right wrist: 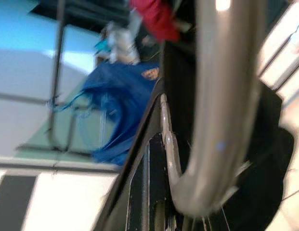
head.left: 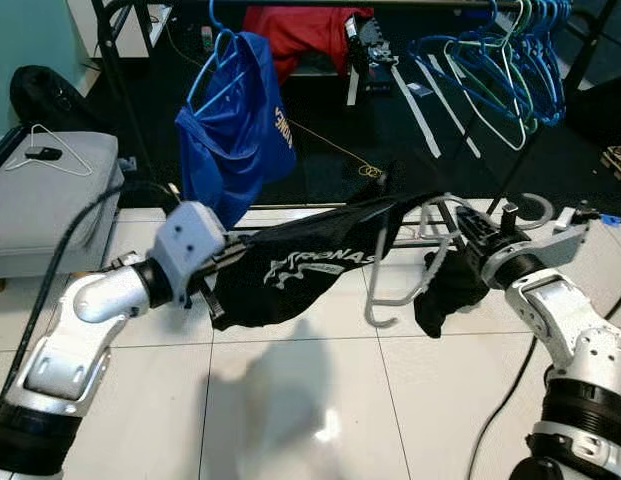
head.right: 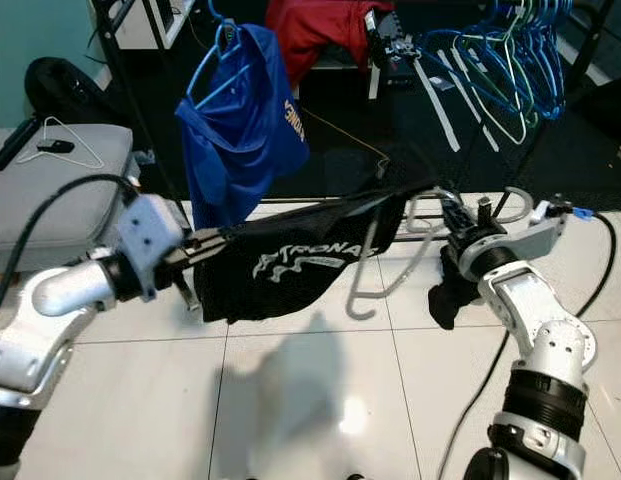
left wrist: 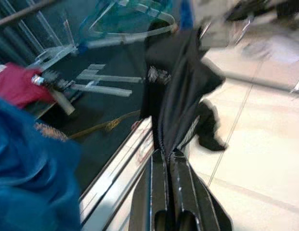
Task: Hang hanger
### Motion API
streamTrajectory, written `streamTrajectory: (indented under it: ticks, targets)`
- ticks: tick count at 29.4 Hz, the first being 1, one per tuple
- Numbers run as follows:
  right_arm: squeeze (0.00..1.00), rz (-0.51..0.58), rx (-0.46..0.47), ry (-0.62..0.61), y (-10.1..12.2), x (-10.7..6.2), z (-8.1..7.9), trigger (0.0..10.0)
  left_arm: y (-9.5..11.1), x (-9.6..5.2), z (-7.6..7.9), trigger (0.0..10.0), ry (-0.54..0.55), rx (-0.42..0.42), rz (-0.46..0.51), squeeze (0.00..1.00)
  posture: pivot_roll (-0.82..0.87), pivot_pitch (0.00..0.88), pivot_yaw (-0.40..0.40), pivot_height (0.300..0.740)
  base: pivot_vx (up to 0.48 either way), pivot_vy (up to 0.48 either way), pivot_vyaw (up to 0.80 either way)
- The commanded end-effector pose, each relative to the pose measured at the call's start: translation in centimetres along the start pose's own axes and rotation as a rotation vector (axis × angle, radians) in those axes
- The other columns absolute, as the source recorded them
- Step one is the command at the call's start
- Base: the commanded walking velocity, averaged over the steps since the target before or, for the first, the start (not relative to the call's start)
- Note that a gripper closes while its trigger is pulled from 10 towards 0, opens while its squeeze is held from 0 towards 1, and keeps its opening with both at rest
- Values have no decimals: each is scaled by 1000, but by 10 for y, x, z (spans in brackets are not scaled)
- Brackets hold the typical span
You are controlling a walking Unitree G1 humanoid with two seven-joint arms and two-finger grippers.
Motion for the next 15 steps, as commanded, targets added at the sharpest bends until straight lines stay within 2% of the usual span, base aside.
streamTrajectory:
  ticks: [1, 3, 4, 6, 7, 8, 9, 10, 11, 12, 13, 14, 15]
  targets:
    - [0, 58, -10, -56, 13, -2, 11, 10000, 3, -6, 5, 10000, -32, -21, 6, 0, -36, 278, -19, 740, 0, 0, 0]
    - [0, 79, -3, -71, 18, -3, 14, 10000, 3, -8, 11, 10000, -66, -40, 4, 0, -35, 277, -22, 740, 0, 0, 0]
    - [0, 105, 29, -73, 23, -3, 14, 10000, 2, -10, 20, 10000, -113, -52, -10, 0, -33, 275, -24, 740, 0, 0, 0]
    - [0, 144, 109, -36, 31, -3, 7, 10000, -5, -16, 40, 10000, -205, -50, -58, 0, -34, 273, -25, 740, 0, 0, 0]
    - [0, 144, 109, -36, 31, -3, 7, 10000, -5, -16, 40, 10000, -205, -50, -58, 0, -34, 273, -25, 740, 0, 0, 0]
    - [0, 159, 156, -4, 34, -3, 1, 10000, -10, -18, 48, 10000, -234, -45, -80, 0, -33, 271, -26, 740, 0, 0, 0]
    - [0, 159, 156, -4, 34, -3, 1, 10000, -10, -18, 48, 10000, -234, -45, -80, 0, -33, 271, -26, 740, 0, 0, 0]
    - [0, 163, 209, 53, 36, -3, -8, 10000, -14, -18, 52, 10000, -244, -39, -97, 0, -34, 268, -26, 740, 0, 0, 0]
    - [0, 163, 209, 53, 36, -3, -8, 10000, -14, -18, 52, 10000, -244, -39, -97, 0, -34, 268, -26, 740, 0, 0, 0]
    - [0, 167, 233, 94, 37, -3, -15, 10000, -17, -19, 54, 10000, -248, -37, -106, 0, -34, 268, -26, 740, 0, 0, 0]
    - [0, 167, 233, 94, 37, -3, -15, 10000, -17, -19, 54, 10000, -248, -37, -106, 0, -34, 268, -26, 740, 0, 0, 0]
    - [0, 166, 217, 149, 37, -4, -26, 10000, -21, -18, 55, 10000, -242, -36, -112, 0, -40, 261, -25, 740, 0, 0, 0]
    - [0, 166, 217, 149, 37, -4, -26, 10000, -21, -18, 55, 10000, -242, -36, -112, 0, -40, 261, -25, 740, 0, 0, 0]
Point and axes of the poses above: a point about 5 cm out from each wrist's last joint towards the gripper, its own x axis pointing out of the wrist towards the gripper, its own y axis along the axis of the wrist's last joint, z = x × y, the point moved 6 cm from there along x, pointing out of the wrist towards the gripper, and after that the axes turned 10 degrees about -x, right-handed, at the moved point
